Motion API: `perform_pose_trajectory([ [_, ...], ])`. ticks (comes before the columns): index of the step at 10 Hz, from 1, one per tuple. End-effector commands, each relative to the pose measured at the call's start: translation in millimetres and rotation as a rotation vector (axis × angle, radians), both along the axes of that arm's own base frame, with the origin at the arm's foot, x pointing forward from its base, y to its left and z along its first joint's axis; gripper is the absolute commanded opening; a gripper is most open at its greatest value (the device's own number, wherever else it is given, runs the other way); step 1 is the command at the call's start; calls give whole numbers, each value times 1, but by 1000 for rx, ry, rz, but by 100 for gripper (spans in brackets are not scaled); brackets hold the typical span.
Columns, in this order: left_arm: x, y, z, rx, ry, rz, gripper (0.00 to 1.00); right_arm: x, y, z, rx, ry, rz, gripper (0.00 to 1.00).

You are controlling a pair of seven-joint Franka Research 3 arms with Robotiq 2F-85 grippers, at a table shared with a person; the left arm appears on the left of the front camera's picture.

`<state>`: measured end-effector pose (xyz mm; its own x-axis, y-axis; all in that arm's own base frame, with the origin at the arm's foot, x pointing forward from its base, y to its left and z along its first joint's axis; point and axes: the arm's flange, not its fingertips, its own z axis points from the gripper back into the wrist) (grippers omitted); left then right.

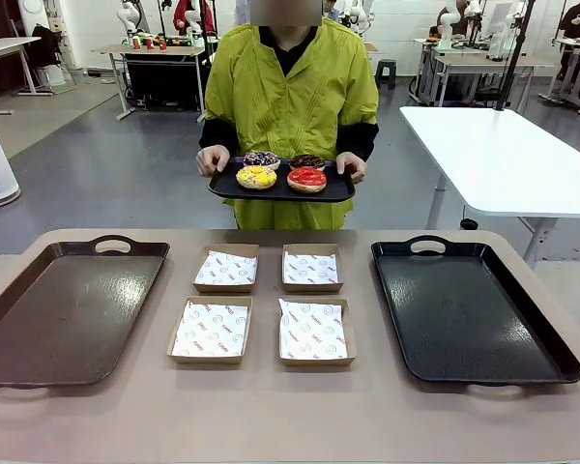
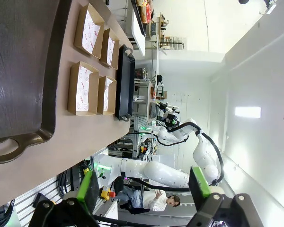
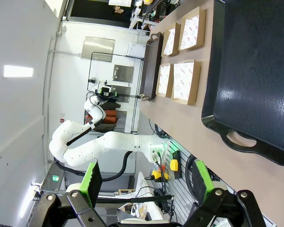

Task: Individually package the donuts and arrange them on the tray.
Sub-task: Pick up one Paper togo box.

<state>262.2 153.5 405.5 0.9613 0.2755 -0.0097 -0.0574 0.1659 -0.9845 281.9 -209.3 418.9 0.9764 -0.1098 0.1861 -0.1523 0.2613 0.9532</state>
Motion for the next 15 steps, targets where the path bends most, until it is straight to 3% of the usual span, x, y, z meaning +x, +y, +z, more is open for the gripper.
perform_pose_trajectory([
  [1, 0, 1, 2, -17, -1, 6, 100, 0, -1, -1, 12, -6, -1, 100],
  [7, 0, 0, 0, 0, 0, 0, 100, 0, -1, -1, 12, -6, -1, 100],
  [9, 8, -15, 18, 105, 53, 22, 100, 0, -1, -1, 12, -6, -1, 100],
  [11, 50, -35, 57, 280, 81, -47, 100, 0, -1, -1, 12, -6, -1, 100],
  [12, 45, -58, 69, 383, 73, -59, 100, 0, -1, -1, 12, -6, -1, 100],
  [14, 75, -109, 111, 600, 141, -144, 100, 0, -1, -1, 12, -6, -1, 100],
  [15, 78, -136, 114, 682, 171, -156, 100, 0, -1, -1, 12, -6, -1, 100],
])
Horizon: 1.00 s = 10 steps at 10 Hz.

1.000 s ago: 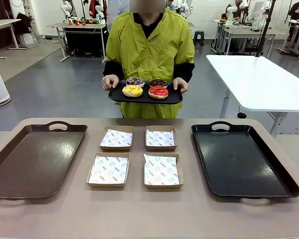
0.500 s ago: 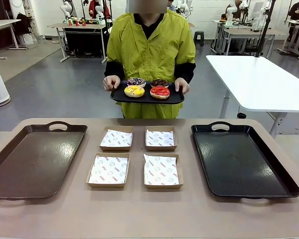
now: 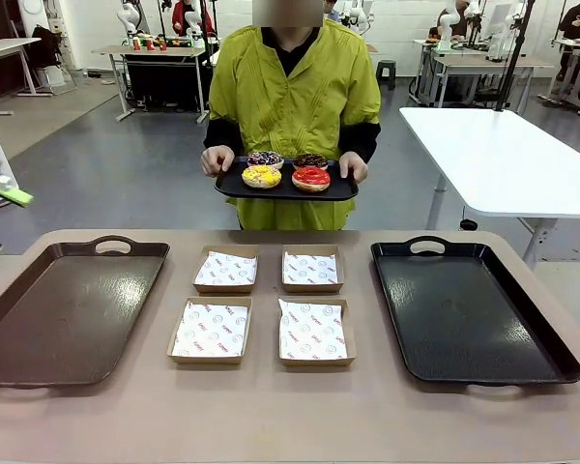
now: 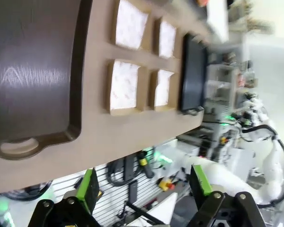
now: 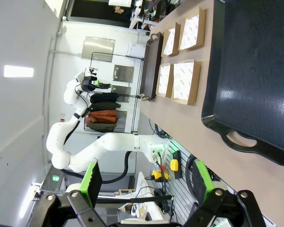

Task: Individually package the donuts and arrange them on the tray.
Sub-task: Pick up one Paper togo box.

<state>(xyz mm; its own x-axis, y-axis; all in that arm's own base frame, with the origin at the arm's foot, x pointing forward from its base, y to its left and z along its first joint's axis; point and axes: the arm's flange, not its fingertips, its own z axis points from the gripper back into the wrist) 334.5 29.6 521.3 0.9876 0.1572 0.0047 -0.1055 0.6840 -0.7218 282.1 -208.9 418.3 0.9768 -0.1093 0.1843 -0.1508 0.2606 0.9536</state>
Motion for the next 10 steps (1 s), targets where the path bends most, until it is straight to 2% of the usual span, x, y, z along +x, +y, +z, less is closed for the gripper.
perform_pose_trajectory([
  [1, 18, -41, -1, 185, 85, -40, 100, 0, -1, 0, 12, -7, -1, 100],
  [2, 36, -76, -4, 280, 108, -56, 100, 0, -1, 0, 12, -7, -1, 100],
  [5, 63, -154, -39, 512, 126, -49, 100, 0, -1, 0, 12, -7, -1, 100],
  [10, 89, -233, -122, 695, 87, -78, 100, 0, -1, 0, 12, -7, -1, 100],
])
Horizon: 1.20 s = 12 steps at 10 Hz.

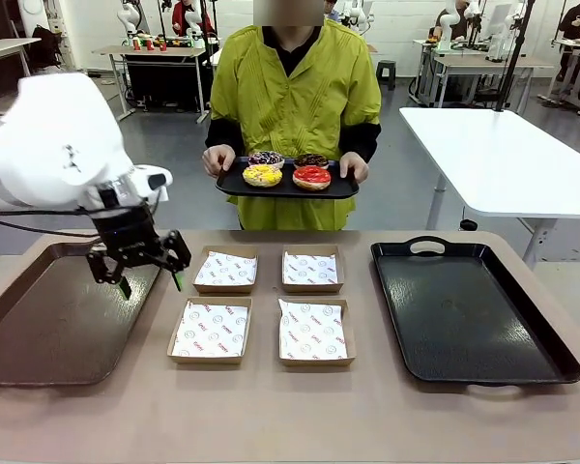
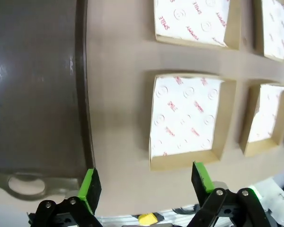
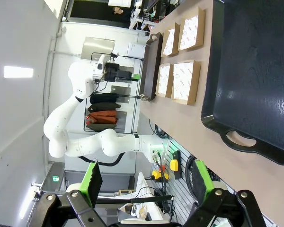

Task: Individually package the donuts and arrange them on the tray.
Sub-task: Pick up one Paper togo box.

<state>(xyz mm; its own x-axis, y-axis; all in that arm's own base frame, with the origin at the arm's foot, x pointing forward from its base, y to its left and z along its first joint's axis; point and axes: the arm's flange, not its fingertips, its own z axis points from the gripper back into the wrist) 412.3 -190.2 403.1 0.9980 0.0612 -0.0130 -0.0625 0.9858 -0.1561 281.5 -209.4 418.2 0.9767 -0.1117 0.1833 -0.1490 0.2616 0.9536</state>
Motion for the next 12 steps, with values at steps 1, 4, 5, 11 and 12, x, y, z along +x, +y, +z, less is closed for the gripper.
perform_pose_trajectory([
  [1, 18, -26, -22, 100, -15, -3, 100, 1, -1, 0, 12, -8, 1, 100],
  [4, 21, -44, -49, 134, -49, -44, 100, 1, -1, 0, 12, -8, 1, 100],
  [5, 17, -49, -53, 115, -63, -50, 100, 1, -1, 0, 12, -8, 1, 100],
  [11, 13, -41, -55, 108, -31, -71, 100, 1, -1, 0, 12, -8, 1, 100],
  [12, 13, -41, -55, 108, -31, -71, 100, 1, -1, 0, 12, -8, 1, 100],
])
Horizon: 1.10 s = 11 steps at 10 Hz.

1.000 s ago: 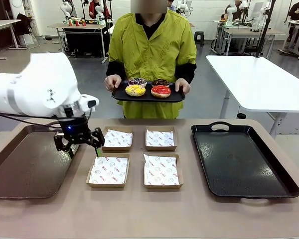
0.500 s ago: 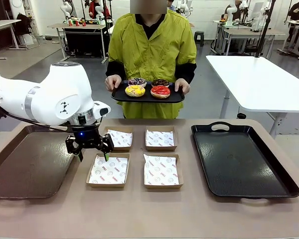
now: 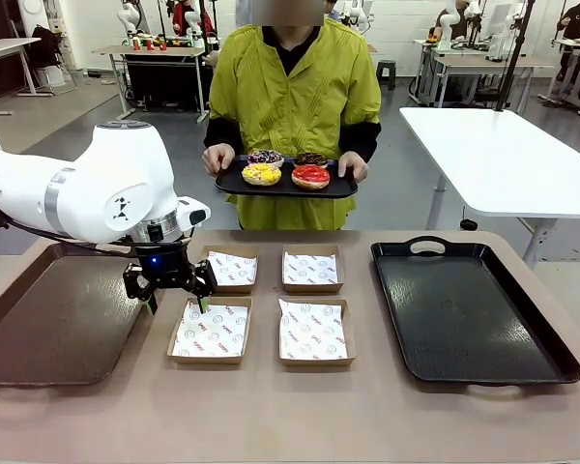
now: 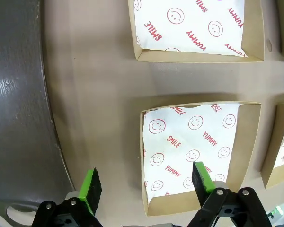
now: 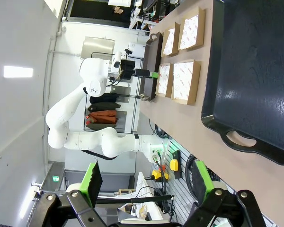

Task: Individually package the donuts and arrange them on the tray.
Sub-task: Pick up one Paper togo box.

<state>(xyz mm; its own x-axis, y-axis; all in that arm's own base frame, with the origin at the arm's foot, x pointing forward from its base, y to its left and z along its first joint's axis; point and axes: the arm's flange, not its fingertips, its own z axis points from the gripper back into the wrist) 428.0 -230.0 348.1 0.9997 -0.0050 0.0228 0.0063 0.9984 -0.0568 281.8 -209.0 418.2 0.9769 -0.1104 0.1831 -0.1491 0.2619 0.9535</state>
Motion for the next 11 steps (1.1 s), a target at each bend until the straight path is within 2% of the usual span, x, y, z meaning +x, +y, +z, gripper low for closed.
perform_pose_trajectory([
  [1, 0, 0, 0, 0, 0, 0, 100, 0, -1, 0, 13, -9, 0, 100],
  [3, -5, -5, -12, 48, -53, -12, 100, 0, -1, 0, 13, -9, 0, 100],
  [6, -9, -14, -22, 57, -87, -26, 100, 0, -1, 0, 13, -9, 0, 100],
  [7, -8, -15, -21, 59, -86, -34, 43, 0, -1, 0, 13, -9, 0, 100],
  [8, -7, -15, -23, 59, -74, -25, 43, 0, -1, 0, 13, -9, 0, 100],
  [9, -7, -15, -27, 61, -63, -22, 0, 0, -1, 0, 13, -9, 0, 100],
  [10, -2, -15, -28, 62, -43, -26, 38, 0, -1, 0, 13, -9, 0, 100],
  [11, -4, -15, -31, 62, -41, -24, 0, 0, -1, 0, 13, -9, 0, 100],
])
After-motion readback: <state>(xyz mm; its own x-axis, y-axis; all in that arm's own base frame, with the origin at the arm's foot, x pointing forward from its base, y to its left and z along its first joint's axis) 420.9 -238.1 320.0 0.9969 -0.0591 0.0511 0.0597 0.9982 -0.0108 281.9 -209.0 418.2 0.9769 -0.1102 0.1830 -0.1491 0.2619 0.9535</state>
